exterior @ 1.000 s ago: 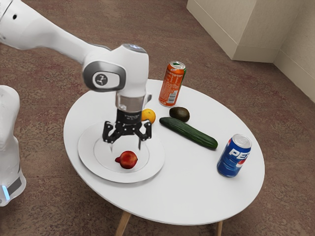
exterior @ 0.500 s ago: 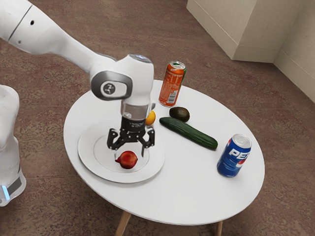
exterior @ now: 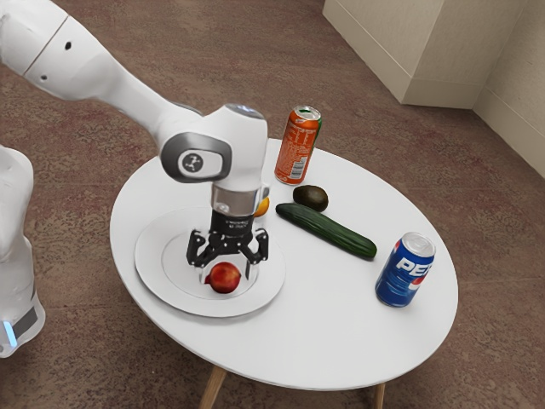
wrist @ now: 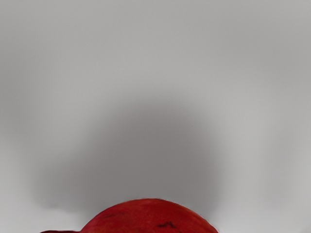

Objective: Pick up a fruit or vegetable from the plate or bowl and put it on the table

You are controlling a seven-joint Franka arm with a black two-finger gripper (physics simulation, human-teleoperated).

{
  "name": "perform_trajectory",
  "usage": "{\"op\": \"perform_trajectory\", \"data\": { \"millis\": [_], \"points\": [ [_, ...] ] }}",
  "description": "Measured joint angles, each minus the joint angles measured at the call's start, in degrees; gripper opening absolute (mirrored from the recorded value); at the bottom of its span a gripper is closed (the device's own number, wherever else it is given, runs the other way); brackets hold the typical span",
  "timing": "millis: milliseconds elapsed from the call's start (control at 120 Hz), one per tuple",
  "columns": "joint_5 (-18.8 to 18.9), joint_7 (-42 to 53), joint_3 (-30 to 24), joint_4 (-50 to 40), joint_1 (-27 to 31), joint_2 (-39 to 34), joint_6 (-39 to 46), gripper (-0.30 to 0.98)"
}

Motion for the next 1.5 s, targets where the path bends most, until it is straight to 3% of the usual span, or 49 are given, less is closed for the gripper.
{"op": "perform_trajectory", "data": {
  "millis": [92, 308, 542, 633, 775, 967, 1375, 1500],
  "points": [
    [-0.38, 0.14, 0.0, -0.16, -0.05, 0.69, 0.5, 0.67],
    [-0.73, -0.02, 0.02, -0.22, -0.07, 0.15, 0.89, 0.24],
    [-0.12, -0.28, 0.32, 0.58, 0.36, -3.22, 0.84, 0.28],
    [2.76, -0.28, 3.29, 5.44, 1.76, -3.5, 0.29, 0.28],
    [5.86, 0.48, 5.86, 10.88, 11.21, -3.12, -2.35, 0.25],
    [5.95, 2.48, 6.23, 11.35, 21.58, -0.95, -4.74, 0.22],
    [5.05, 8.68, 6.33, 18.67, 27.86, 9.11, -6.6, 0.15],
    [4.99, 11.18, 7.92, 18.71, 27.92, 8.89, -6.41, 0.42]
  ]
}}
